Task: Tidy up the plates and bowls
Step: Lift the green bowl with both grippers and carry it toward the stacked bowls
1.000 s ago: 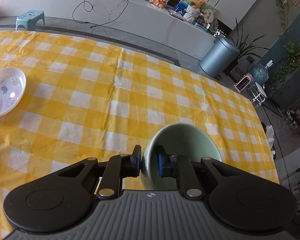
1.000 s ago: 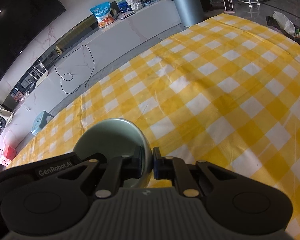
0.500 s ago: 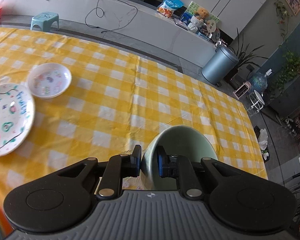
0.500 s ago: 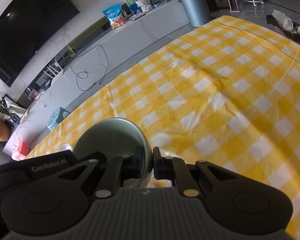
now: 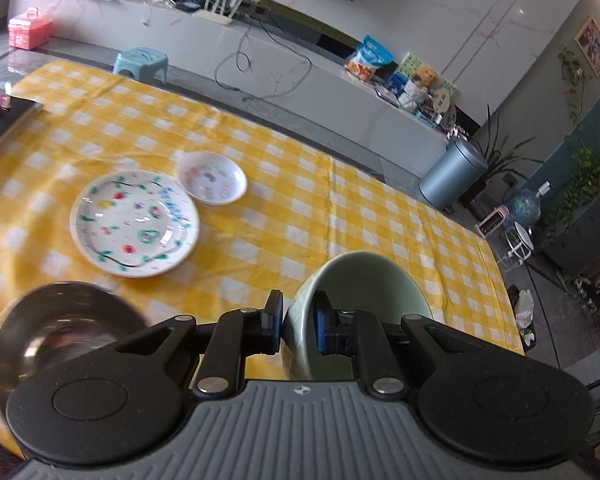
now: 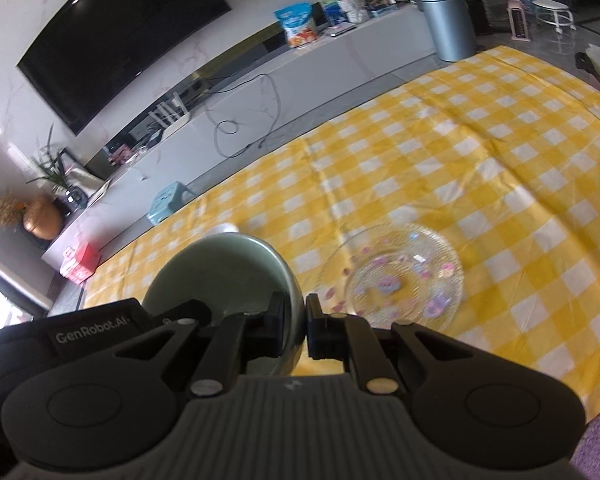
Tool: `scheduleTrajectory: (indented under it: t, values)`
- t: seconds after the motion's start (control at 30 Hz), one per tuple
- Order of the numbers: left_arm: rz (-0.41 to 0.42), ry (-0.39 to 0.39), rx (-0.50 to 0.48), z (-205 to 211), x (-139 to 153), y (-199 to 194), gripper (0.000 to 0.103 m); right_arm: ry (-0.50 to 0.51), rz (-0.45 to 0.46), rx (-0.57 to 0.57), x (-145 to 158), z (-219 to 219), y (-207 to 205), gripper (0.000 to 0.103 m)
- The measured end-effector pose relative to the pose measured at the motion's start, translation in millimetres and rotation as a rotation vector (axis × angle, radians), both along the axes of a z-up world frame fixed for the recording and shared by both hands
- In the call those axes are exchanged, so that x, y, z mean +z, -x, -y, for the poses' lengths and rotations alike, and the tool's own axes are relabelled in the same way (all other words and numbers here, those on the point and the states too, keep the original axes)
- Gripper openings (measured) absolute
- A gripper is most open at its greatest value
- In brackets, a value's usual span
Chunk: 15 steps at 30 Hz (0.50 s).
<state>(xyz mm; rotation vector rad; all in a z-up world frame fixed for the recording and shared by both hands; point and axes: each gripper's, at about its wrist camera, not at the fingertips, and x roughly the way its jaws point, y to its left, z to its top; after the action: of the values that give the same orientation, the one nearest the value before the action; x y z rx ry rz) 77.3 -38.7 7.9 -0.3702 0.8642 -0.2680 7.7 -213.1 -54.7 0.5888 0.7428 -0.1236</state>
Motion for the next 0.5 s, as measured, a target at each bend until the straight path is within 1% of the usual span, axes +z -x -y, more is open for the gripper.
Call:
scheduleTrajectory:
  t: [0.1,0.23,0.4,0.5]
  values:
    - [0.017,-0.013,0.040,-23.1,7.0,11.8,0.017,-0.006,0.012,0.052,5.3,-23.2,6.2,0.008]
    - [0.017,0.005,0.093,-57.8,8.8,23.9,0.017,-0.012,0.014,0.120,10.1,-52.9,11.0,0.008]
    - [0.010,0.012,0.150,-92.6,5.8,35.9,0.017,-0.004,0.007,0.195,12.2,-87.7,14.1,0.008]
    - [-0.012,0.024,0.178,-108.0,-1.0,38.5,0.017,-0.005,-0.012,0.228,8.1,-103.1,12.6,0.008]
